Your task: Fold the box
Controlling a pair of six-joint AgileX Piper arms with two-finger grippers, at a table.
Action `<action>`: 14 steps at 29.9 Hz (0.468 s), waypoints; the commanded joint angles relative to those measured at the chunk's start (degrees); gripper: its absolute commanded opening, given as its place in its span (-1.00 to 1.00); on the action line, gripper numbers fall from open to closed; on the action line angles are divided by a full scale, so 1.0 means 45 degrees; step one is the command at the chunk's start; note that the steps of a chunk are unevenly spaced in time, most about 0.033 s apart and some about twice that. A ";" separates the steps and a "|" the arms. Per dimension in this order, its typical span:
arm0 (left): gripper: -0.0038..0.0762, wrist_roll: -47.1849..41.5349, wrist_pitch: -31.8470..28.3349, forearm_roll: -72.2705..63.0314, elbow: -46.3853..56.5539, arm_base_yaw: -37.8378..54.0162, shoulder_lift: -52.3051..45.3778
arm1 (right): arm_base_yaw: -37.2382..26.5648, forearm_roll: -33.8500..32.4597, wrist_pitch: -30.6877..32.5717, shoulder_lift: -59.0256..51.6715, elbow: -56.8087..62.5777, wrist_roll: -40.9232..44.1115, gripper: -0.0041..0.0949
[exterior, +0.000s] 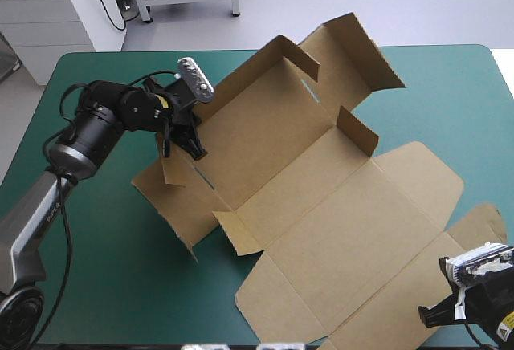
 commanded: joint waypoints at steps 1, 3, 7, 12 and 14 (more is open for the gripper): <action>-0.92 -0.0011 -0.2142 0.1045 -0.0456 -0.1262 -0.0452 | -0.0101 -0.0077 -0.0750 0.0176 -0.0327 0.0253 -0.96; -0.92 0.0148 -0.2407 0.1099 -0.0456 -0.1829 -0.0452 | -0.0101 -0.0077 -0.0750 0.0176 -0.0327 0.0253 -0.96; -0.92 0.0158 -0.2609 0.2945 -0.0456 -0.2998 -0.0452 | -0.0101 -0.0077 -0.0750 0.0176 -0.0327 0.0253 -0.96; -0.92 -0.1219 -0.3009 0.6040 -0.0456 -0.3982 -0.0452 | -0.0101 -0.0077 -0.0750 0.0176 -0.0327 0.0655 -0.96; -0.92 -0.1480 -0.3046 0.6770 -0.0456 -0.4285 -0.0452 | -0.0101 -0.0077 -0.0806 0.0176 -0.0327 0.0906 -0.96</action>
